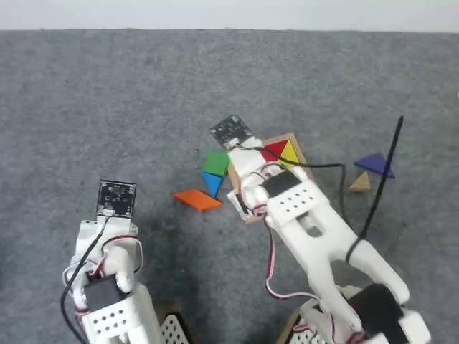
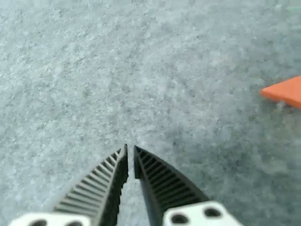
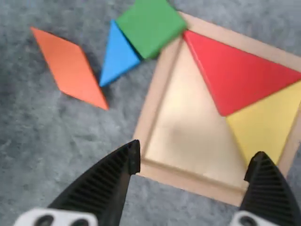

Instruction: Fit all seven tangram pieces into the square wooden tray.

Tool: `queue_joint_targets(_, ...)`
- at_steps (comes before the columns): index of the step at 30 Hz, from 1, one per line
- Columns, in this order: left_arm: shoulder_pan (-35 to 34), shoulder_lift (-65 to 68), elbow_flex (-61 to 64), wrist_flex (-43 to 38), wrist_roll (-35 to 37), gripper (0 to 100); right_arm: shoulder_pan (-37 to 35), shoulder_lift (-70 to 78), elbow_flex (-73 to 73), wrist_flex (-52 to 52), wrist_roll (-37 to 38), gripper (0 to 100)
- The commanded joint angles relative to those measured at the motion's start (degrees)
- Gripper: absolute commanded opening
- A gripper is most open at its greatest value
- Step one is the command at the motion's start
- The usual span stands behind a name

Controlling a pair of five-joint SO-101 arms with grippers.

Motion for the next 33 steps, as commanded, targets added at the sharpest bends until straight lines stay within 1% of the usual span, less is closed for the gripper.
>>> queue_joint_targets(1,-1.3,-0.3,-4.1,2.2,-0.8,10,-2.3,4.1,-8.7,3.4,-0.8,36.4)
queue_joint_targets(4,-1.5,-0.3,-4.3,2.6,-0.8,13,-5.7,10.7,-14.0,3.7,-0.7,36.5)
queue_joint_targets(10,-1.6,-0.4,-2.9,2.1,-0.8,13,-13.6,22.0,-23.0,3.5,-0.7,36.6)
queue_joint_targets(12,-1.6,-0.4,-1.1,0.6,-1.0,13,-14.2,24.7,-25.8,3.5,-0.7,36.6)
queue_joint_targets(15,-1.5,-0.4,-1.0,0.4,-1.0,13,-14.4,28.0,-28.9,3.5,-0.7,36.6)
queue_joint_targets(24,-1.4,-0.6,-0.8,0.4,-1.0,13,-16.0,37.1,-32.9,3.5,-0.7,36.5)
queue_joint_targets(29,-1.3,-0.6,-0.7,0.3,-1.0,13,-19.7,37.4,-32.9,3.9,-0.9,36.1)
queue_joint_targets(33,-1.3,-0.6,-0.7,0.4,-1.0,13,-20.0,35.8,-32.7,4.0,-1.3,36.1)
